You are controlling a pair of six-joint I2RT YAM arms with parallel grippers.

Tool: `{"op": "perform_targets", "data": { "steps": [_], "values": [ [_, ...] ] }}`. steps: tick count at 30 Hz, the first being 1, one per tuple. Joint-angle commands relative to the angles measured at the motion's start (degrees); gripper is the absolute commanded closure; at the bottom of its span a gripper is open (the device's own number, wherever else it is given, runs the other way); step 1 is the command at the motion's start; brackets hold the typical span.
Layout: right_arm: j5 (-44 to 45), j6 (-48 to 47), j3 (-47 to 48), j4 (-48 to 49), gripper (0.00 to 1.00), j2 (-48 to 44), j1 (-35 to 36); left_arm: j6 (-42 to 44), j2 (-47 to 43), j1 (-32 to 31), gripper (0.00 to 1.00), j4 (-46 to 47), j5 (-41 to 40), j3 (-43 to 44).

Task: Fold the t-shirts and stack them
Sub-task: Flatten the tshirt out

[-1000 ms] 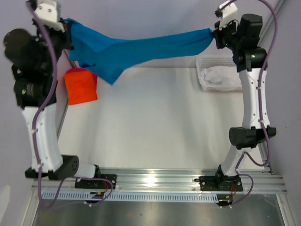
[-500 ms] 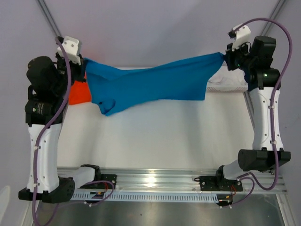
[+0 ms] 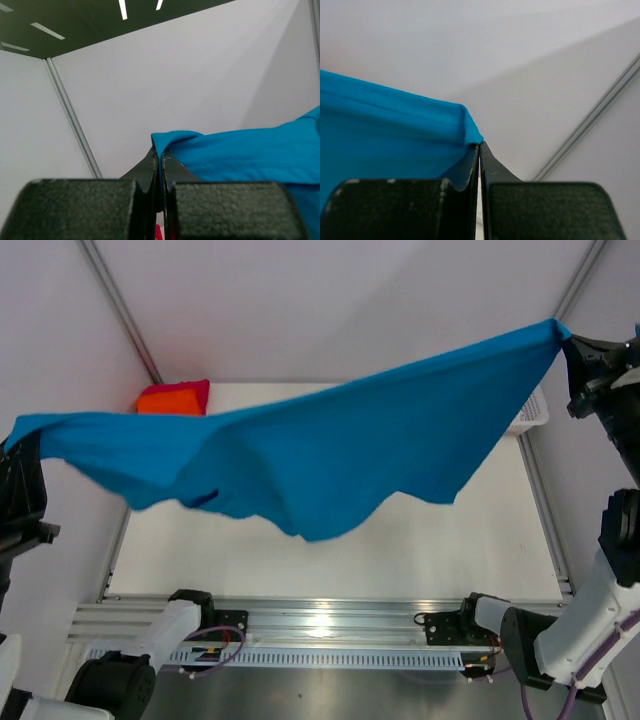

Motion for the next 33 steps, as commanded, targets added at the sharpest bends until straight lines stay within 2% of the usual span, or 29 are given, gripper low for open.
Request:
{"op": "perform_targets", "data": {
  "steps": [1, 3, 6, 8, 9, 14, 16, 23, 33],
  "values": [
    [-1.18, 2.55, -2.33, -5.91, 1.0, 1.01, -0.48, -1.59, 2.35, 0.11, 1.0, -6.37, 1.52, -5.29],
    [-2.76, 2.91, -5.85, -6.09, 1.0, 1.26, -0.48, -0.63, 1.64, 0.11, 1.0, -5.05, 2.84, -15.19],
    [-3.56, 2.65, -16.13, -3.28, 1.0, 3.28, -0.48, 0.51, 5.74, 0.11, 1.0, -4.43, 4.15, -24.25],
    [-3.3, 1.42, -23.25, -0.21, 1.0, 6.96, -0.13, 1.31, 8.74, 0.03, 1.0, -2.25, 4.43, -27.09],
    [-2.43, 0.28, -25.36, 0.84, 1.0, 8.46, 0.57, 2.88, 13.02, -0.06, 1.0, -1.71, 4.34, -28.24],
    [11.37, -6.66, -36.7, 10.6, 1.0, 19.25, 8.2, 6.84, 28.95, -1.64, 1.0, 2.76, 0.57, -30.44],
    [14.27, -7.98, -37.94, 13.32, 1.0, 23.22, 10.06, 8.95, 35.96, -3.05, 1.0, 4.62, -2.85, -30.1],
    [21.92, -13.26, -38.13, 18.17, 1.0, 40.62, 16.57, 13.18, 51.45, -4.81, 1.0, 10.95, -10.15, -28.77],
    [28.07, -15.81, -28.64, 21.86, 1.0, 57.59, 20.0, 15.64, 57.97, -4.72, 1.0, 26.14, -17.28, -34.39]
  ]
}}
